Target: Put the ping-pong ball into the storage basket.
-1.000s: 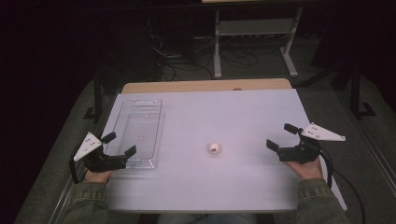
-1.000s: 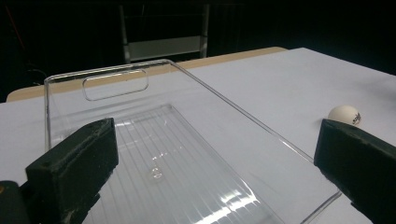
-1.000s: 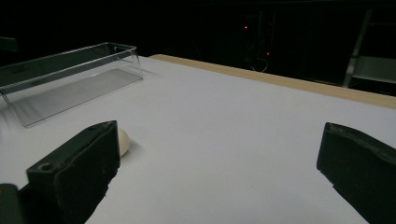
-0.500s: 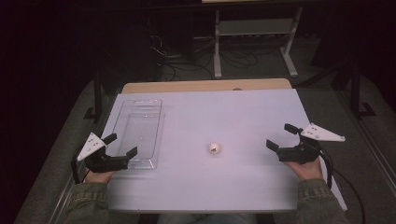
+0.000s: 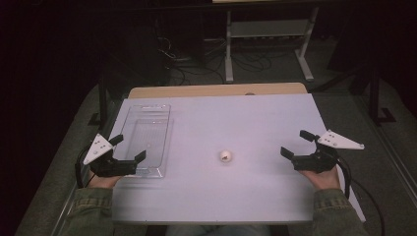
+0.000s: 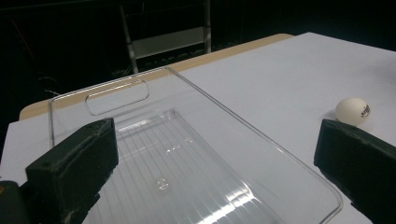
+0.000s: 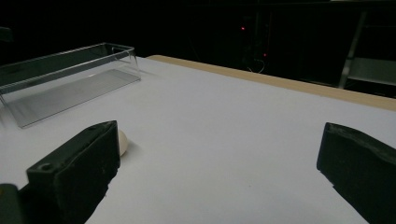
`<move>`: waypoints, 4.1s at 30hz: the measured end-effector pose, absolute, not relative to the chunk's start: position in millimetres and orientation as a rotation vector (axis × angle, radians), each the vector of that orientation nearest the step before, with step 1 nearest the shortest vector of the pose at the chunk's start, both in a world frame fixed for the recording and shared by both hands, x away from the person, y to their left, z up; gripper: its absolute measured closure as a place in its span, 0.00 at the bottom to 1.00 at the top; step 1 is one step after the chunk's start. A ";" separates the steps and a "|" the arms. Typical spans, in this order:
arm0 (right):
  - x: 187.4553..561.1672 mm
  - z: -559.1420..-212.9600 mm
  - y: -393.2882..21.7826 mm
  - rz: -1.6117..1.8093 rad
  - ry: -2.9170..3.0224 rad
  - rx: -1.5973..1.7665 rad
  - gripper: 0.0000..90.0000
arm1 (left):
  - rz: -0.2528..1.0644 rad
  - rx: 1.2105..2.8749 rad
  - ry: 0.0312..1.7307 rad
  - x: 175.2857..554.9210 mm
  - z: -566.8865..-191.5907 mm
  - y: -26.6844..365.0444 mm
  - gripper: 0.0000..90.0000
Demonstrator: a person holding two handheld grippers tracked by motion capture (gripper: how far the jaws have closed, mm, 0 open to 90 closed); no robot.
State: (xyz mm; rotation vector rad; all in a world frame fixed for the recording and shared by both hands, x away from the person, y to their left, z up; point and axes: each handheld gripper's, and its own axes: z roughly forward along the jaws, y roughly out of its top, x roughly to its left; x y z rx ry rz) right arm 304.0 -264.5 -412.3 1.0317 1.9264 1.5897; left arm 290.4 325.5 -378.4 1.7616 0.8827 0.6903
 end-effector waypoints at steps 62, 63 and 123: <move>303.6 -410.5 -265.7 1.599 1.922 1.031 0.00 | 0.592 2.054 0.610 323.3 -317.4 267.7 0.00; 303.6 -410.6 -265.9 1.597 1.922 1.032 0.00 | 0.589 2.061 0.605 324.3 -316.8 266.7 0.00; 303.8 -410.2 -267.2 1.611 1.919 1.025 0.00 | 0.478 2.364 0.358 375.1 -293.8 189.4 0.00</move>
